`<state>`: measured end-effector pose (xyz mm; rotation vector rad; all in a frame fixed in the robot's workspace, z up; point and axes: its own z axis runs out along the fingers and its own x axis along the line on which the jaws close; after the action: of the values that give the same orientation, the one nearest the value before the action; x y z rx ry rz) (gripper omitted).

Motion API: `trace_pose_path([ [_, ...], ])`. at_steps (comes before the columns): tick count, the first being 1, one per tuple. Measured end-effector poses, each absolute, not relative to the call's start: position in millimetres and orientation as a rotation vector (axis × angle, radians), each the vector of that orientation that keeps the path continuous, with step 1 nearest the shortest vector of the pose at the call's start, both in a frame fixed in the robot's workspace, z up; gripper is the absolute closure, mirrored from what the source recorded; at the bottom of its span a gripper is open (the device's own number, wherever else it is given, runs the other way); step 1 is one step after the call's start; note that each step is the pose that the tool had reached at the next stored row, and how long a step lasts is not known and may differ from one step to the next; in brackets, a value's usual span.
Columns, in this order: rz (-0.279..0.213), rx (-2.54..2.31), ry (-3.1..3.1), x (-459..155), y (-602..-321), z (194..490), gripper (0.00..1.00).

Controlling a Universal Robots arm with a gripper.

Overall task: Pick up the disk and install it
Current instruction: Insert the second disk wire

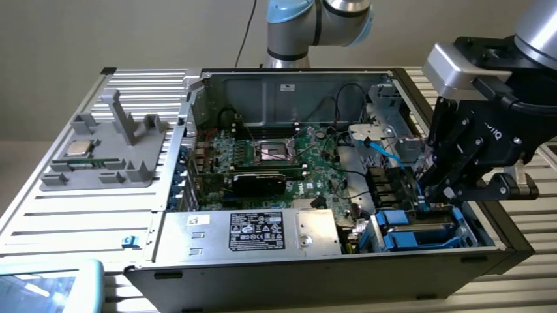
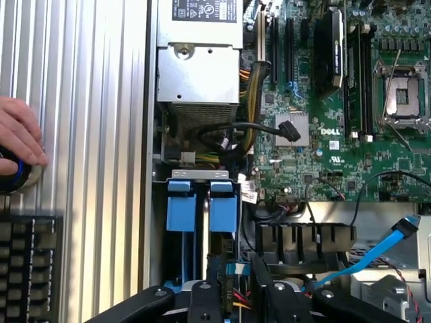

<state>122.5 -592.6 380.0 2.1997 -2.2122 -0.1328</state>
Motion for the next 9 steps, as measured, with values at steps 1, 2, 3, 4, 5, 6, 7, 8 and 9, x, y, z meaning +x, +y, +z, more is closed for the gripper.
trace_pose_path([
  [1,-0.130,2.199,-2.211,123.3,-591.9,381.6,0.70],
  [2,-0.128,2.198,-2.210,124.3,-591.4,383.1,0.70],
  [3,-0.126,2.197,-2.210,125.4,-590.9,384.2,0.70],
  [4,-0.125,2.196,-2.209,126.4,-590.2,384.9,0.70],
  [5,-0.123,2.195,-2.208,127.7,-589.4,385.6,0.70],
  [6,-0.121,2.194,-2.208,129.3,-588.4,386.2,0.70],
  [7,-0.119,2.194,-2.207,130.8,-587.4,386.6,0.70],
  [8,-0.118,2.193,-2.206,132.3,-586.3,386.8,0.70],
  [9,-0.116,2.192,-2.206,133.8,-585.0,386.9,0.70],
])
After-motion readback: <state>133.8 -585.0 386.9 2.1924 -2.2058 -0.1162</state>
